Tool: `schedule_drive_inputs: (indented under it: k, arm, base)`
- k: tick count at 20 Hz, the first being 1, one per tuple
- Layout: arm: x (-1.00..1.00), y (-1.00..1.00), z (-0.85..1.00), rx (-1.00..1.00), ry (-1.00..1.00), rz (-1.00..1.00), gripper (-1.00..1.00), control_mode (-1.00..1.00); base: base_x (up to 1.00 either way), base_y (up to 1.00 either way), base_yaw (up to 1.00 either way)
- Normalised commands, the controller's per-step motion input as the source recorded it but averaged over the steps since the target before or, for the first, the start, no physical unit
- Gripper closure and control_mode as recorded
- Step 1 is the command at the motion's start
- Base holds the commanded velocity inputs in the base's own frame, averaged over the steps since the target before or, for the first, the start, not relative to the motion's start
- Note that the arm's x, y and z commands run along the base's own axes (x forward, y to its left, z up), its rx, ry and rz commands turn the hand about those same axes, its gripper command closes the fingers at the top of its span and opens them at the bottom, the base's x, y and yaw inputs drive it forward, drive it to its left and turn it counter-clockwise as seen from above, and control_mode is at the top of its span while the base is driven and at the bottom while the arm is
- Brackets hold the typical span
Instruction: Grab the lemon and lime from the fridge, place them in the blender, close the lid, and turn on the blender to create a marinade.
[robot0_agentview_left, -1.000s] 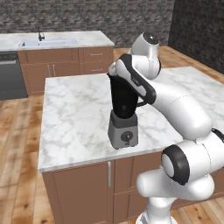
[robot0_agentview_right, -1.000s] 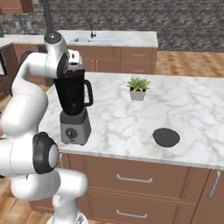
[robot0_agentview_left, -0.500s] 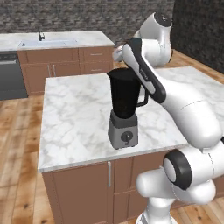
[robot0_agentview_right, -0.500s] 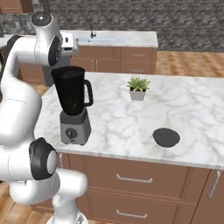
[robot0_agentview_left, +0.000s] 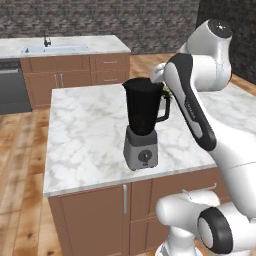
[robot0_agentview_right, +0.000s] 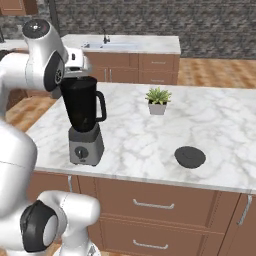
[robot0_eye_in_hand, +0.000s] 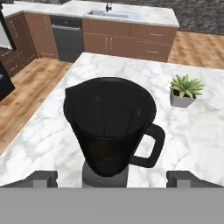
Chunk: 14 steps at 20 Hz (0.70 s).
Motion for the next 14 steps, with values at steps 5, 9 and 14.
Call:
schedule_drive_inputs:
  k: [5,9,14]
  arm:
    - [-0.28,0.00,-0.53,-0.02,0.09,-0.05,-1.00,-1.00]
    - [-0.05,0.00,-0.51,0.00,0.01,-0.01,-1.00,-1.00]
    - [-0.03,-0.03,-0.09,0.00,0.00,0.00,-1.00,1.00]
  base:
    - [0.00,0.00,0.00]
    - [0.00,0.00,0.00]
    - [-0.05,0.00,0.00]
